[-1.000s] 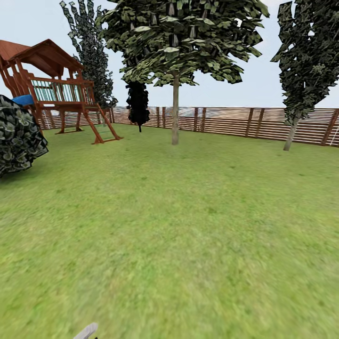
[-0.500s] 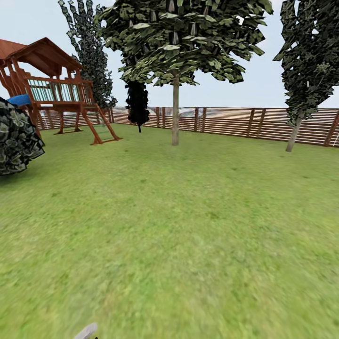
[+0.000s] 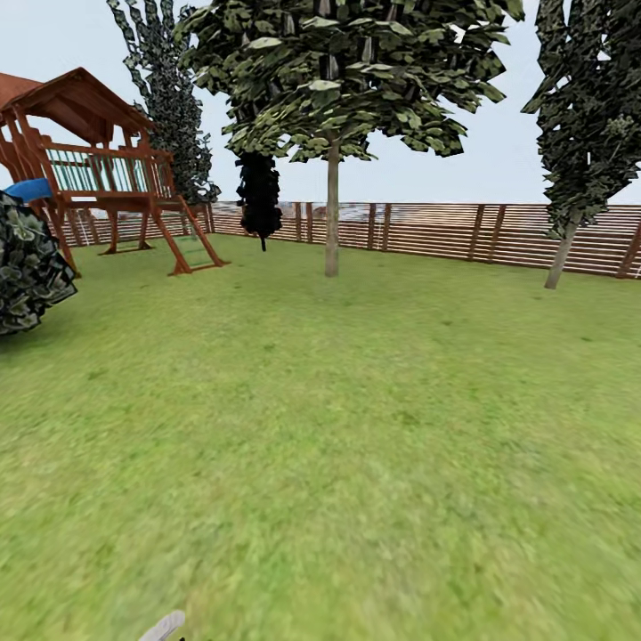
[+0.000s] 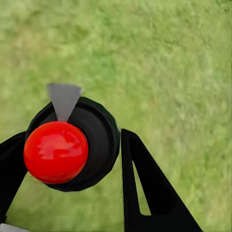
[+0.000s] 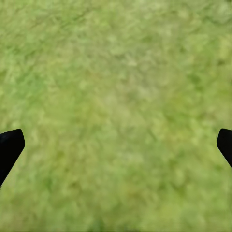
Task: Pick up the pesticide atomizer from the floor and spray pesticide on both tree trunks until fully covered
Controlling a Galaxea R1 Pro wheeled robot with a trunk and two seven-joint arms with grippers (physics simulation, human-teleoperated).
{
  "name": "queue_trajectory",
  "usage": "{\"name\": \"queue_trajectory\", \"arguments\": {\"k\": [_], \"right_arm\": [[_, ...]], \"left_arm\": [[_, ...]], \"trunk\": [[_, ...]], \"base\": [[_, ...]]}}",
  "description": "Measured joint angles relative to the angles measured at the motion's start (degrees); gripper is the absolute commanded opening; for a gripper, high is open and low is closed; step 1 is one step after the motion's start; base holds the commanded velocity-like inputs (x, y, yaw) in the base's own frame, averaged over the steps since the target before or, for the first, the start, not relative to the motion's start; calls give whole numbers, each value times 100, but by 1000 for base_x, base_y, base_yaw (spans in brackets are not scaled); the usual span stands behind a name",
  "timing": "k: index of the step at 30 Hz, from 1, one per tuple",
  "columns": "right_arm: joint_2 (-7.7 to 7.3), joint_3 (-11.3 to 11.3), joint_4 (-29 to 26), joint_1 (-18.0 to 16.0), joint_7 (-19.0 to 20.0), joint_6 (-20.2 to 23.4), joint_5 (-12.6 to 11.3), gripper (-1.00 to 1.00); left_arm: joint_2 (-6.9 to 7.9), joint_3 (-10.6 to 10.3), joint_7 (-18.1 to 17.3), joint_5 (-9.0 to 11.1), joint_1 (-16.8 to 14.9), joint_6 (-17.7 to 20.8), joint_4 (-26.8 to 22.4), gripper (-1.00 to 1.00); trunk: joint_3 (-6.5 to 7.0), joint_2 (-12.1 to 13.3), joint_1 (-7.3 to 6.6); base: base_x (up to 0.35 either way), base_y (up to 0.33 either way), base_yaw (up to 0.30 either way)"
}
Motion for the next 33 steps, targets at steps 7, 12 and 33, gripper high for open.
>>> {"name": "queue_trajectory", "arguments": {"k": [7, 12, 33], "right_arm": [[0, 4, 0, 1, 0, 8, 0, 100], [0, 4, 0, 2, 0, 9, 0, 100], [0, 5, 0, 2, 0, 9, 0, 100]], "left_arm": [[0, -3, 4, 0, 0, 0, 0, -100], [0, -2, 7, 0, 0, 0, 0, -100], [0, -3, 2, 0, 0, 0, 0, -100]], "trunk": [[0, 0, 0], [0, 0, 0], [0, 0, 0]], "base": [[335, 0, 0], [335, 0, 0], [335, 0, 0]]}}
